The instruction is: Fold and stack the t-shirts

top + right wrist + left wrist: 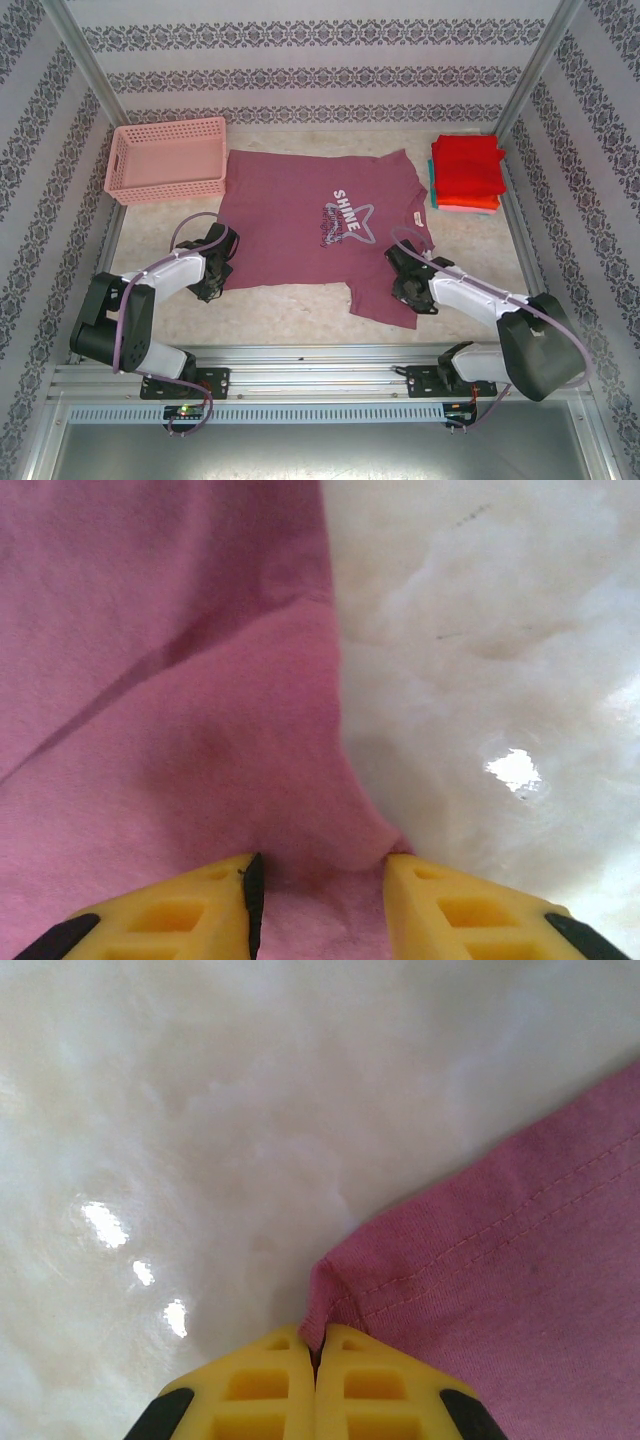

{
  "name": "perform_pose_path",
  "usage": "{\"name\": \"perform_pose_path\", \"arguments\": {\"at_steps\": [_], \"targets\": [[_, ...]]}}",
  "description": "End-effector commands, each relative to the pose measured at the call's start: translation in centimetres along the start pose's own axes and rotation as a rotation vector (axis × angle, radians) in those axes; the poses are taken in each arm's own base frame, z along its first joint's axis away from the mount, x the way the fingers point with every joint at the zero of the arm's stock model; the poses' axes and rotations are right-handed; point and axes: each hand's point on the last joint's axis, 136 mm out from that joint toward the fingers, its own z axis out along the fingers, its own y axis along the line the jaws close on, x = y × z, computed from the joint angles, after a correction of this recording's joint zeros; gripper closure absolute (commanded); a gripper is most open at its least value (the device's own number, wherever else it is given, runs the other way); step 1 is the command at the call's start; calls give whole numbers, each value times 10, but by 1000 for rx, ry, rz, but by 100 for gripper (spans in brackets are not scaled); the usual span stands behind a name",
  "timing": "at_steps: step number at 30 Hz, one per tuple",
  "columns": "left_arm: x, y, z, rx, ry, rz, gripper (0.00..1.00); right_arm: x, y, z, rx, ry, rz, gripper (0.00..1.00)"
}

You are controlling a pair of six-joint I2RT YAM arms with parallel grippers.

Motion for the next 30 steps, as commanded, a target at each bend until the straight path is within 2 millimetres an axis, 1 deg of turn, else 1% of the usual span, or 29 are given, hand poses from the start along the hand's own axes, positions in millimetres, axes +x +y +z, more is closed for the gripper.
{"name": "perform_pose_path", "arguments": {"at_steps": [1,4,5,6,8,11,12,17,22,25,30], "targets": [[4,-4,9,39,22,-16,100,3,5,0,5,21,-33,63],[4,-3,9,36,18,-16,100,14,8,11,1,75,-28,64],[3,-3,9,36,13,-16,100,18,9,15,10,97,-28,67],[3,-2,9,34,12,-17,100,20,9,17,21,111,-29,71],[2,-1,9,34,8,-14,100,23,9,18,40,118,-39,83],[1,-2,9,34,8,-13,100,18,10,11,47,95,-49,97],[0,-3,9,36,8,-13,100,16,10,8,49,83,-49,100],[-3,-5,3,42,4,-12,100,4,1,-15,44,-12,-27,100],[-7,-6,-9,68,-7,-6,100,7,-13,-32,13,-66,35,100],[-11,-11,-18,104,-19,-6,100,3,-11,-41,-37,-101,65,100],[-23,-23,-34,155,-54,-3,100,-14,0,-58,-93,-171,81,100]]}}
